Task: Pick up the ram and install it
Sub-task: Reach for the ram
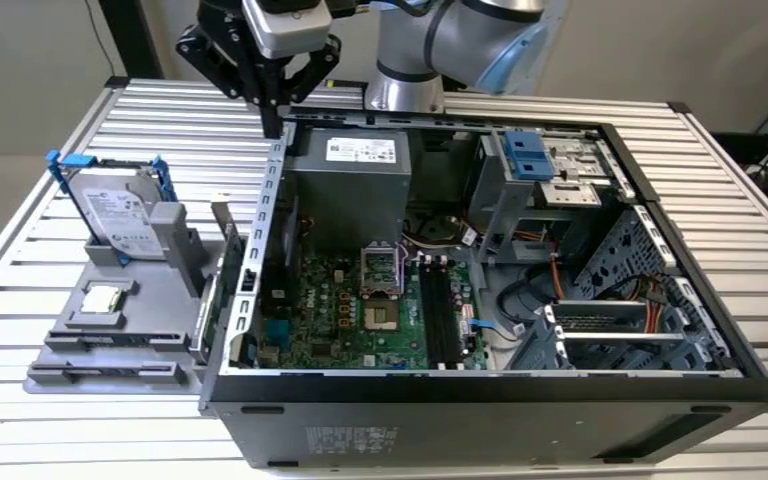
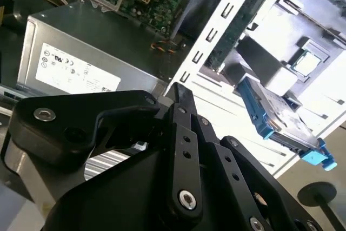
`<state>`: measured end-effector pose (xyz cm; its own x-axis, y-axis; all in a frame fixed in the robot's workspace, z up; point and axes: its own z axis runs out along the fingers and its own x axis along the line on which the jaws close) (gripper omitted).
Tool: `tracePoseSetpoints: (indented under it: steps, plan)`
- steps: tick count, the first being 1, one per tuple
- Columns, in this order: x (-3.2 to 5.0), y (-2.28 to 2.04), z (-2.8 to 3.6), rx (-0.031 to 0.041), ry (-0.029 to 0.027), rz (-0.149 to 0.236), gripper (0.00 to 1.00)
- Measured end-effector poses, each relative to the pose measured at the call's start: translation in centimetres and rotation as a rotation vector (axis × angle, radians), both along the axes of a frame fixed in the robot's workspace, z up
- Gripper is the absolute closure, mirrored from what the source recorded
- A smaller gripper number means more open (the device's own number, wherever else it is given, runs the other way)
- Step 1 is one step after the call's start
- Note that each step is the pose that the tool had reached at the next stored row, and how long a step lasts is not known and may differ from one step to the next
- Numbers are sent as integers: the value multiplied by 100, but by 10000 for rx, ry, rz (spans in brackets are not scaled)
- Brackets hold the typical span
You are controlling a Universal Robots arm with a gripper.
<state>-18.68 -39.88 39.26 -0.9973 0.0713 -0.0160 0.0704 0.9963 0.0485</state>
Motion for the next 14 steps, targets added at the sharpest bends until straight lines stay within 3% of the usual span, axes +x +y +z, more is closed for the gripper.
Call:
tracePoseSetpoints:
  steps: [14]
  plan:
    - [-450, 0, 0, 0, 0, 1, 100]
